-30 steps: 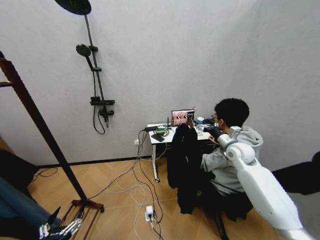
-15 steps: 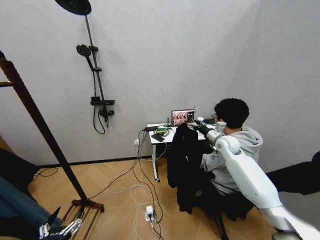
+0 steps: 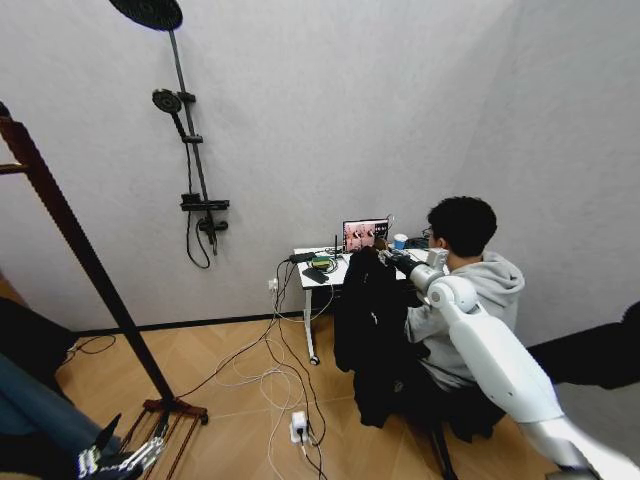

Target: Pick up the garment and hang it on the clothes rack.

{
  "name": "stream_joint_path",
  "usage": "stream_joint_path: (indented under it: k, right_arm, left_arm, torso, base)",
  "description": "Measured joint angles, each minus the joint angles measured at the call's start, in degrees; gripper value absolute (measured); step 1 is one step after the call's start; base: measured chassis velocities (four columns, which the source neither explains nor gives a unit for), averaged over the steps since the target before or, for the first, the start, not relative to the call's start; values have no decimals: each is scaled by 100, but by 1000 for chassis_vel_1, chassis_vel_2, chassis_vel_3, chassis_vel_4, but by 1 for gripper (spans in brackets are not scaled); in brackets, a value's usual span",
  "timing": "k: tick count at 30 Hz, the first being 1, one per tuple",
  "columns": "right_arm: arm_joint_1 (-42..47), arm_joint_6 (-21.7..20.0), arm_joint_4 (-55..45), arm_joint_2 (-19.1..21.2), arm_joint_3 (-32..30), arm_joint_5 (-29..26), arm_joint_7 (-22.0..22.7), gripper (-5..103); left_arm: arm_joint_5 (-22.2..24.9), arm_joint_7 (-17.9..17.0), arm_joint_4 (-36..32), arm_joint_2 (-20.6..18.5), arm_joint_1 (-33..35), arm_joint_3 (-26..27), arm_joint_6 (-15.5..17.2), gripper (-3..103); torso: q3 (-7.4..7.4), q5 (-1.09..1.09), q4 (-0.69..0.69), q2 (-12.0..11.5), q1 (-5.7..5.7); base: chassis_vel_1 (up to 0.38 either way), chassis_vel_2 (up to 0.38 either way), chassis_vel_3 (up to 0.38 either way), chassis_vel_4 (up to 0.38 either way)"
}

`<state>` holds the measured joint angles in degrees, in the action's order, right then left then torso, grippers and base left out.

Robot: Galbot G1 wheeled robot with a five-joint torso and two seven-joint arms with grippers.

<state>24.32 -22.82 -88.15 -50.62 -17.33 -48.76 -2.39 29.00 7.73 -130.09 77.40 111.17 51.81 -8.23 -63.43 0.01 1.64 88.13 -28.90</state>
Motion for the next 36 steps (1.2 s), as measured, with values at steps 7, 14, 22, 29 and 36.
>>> stream_joint_path:
  k: [7,14,22,29,36]
  right_arm:
    - [172,-58,-140,55,-141,-17,-19,10]
    - [303,-58,-490,142,-201,-27,19,10]
    - [412,-76,-898,176,-191,-107,161,10]
    - [476,-119,-1387,241,-174,-384,383,10]
    - [605,-107,-1648,277,-236,-449,424,10]
  left_arm:
    - [0,0,0,0,0,0,0,100]
    - [0,0,0,0,0,0,0,100]
    - [0,0,0,0,0,0,0,100]
    - [0,0,0,0,0,0,0,100]
    - [0,0,0,0,0,0,0,100]
  torso:
    - [0,0,0,0,0]
    - [0,0,1,1,0]
    - [-1,-1,-3,0,0]
    - [0,-2,-1,1,0]
    - [0,-1,-2,1,0]
  base:
    - [0,0,0,0]
    - [20,26,21,32]
    - [62,73,58,55]
    - [89,89,99,95]
    - [133,133,125,114]
